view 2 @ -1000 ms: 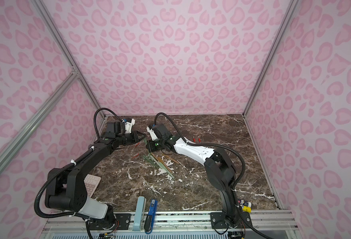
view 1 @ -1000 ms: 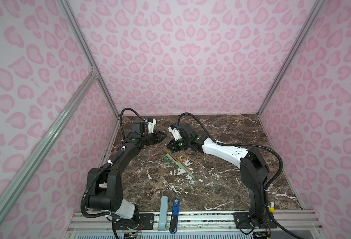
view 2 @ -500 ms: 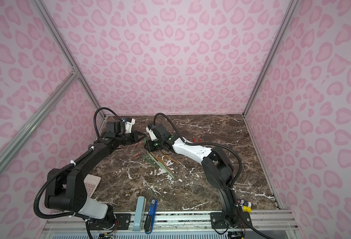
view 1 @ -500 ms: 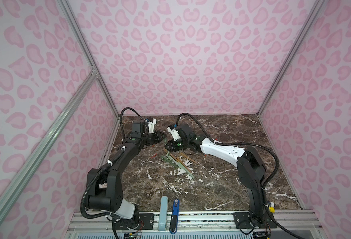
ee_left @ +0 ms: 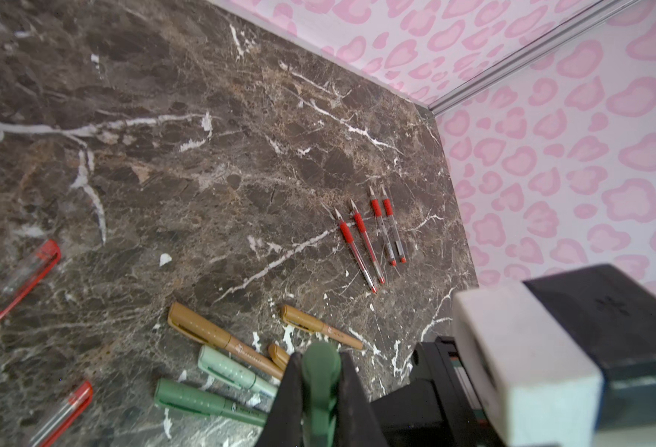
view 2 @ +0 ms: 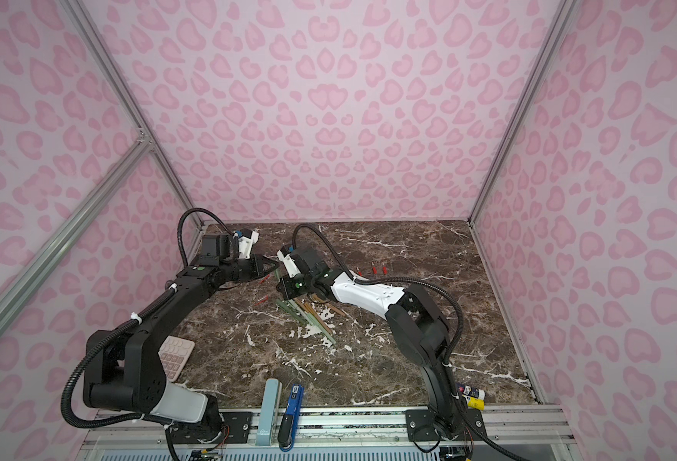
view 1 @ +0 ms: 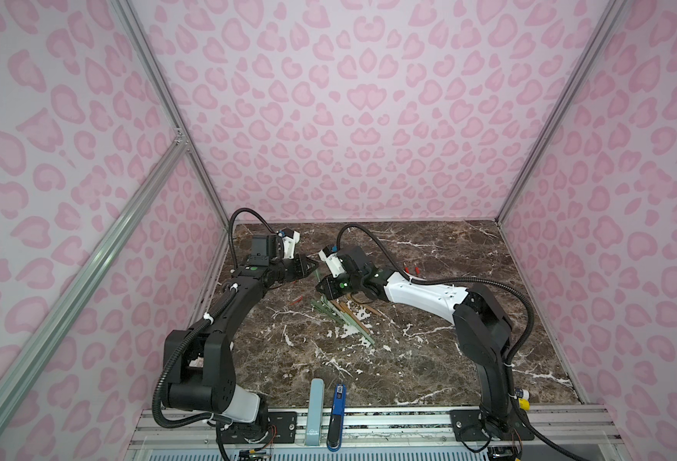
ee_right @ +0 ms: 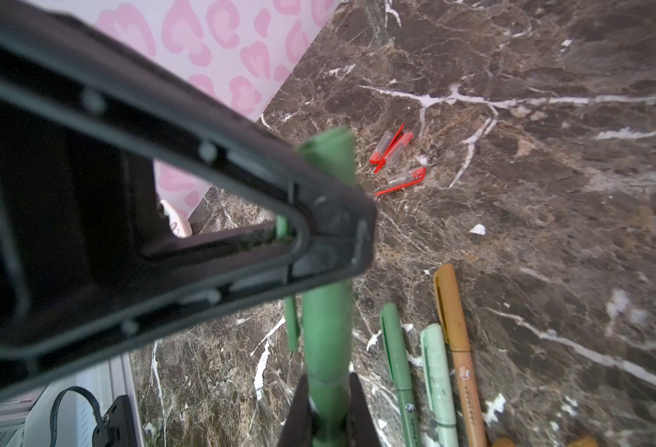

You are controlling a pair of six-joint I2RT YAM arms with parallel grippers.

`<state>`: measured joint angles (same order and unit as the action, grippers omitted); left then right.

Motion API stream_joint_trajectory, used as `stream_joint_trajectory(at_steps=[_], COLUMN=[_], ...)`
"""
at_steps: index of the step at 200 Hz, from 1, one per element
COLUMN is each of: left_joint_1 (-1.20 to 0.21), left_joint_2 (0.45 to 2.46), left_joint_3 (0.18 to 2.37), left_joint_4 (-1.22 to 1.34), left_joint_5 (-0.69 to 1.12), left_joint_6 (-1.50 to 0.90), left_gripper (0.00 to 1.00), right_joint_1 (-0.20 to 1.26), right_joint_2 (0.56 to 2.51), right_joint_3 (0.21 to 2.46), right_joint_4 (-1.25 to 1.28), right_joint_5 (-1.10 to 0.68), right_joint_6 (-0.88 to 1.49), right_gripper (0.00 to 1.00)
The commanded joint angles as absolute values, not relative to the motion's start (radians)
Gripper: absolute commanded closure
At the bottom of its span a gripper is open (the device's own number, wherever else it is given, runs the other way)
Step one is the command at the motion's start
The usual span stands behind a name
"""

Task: Remove pen caps from pens
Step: Open the pen cap on the pen, then place the pen cap at the middle-left of the table, then place the pen at the middle-right of the table.

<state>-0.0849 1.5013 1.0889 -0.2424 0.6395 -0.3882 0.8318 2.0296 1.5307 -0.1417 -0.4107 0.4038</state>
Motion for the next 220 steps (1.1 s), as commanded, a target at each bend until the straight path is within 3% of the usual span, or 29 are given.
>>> stream_joint_trajectory(at_steps=[1, 50, 117, 188, 220], left_joint_1=[-0.046, -0.024, -0.019, -0.013, 0.008], left_joint_2=[1.476, 1.479, 1.523, 1.61, 1.674], left_joint_3=[1.133, 1.188, 1.181, 1.078, 1.091], left_joint_4=[-0.207, -0.273, -0.38, -0.338, -0.32], left_joint_5=[0.569, 0.522, 0.111, -0.145, -0.17], left_joint_6=[-0.346, -0.265, 0.022, 0.122, 0.106], left_gripper=[0.96, 0.96, 0.96, 0.97, 0.97], right_joint_1=[0.832, 0.819, 0.683, 0.491, 0.424], right_joint_2=[2.019, 1.95, 1.801, 1.666, 1.605], right_joint_3=[1.447, 1.358, 1.231, 1.104, 1.05], right_joint_4=[-0.276, -0.307, -0.394, -0.642, -0.697], right_joint_5=[-0.356, -0.311, -0.248, -0.161, -0.137], right_joint_6=[0.401, 0.373, 0.345, 0.286, 0.25], right_gripper=[1.0, 1.0, 1.0, 1.0, 1.0])
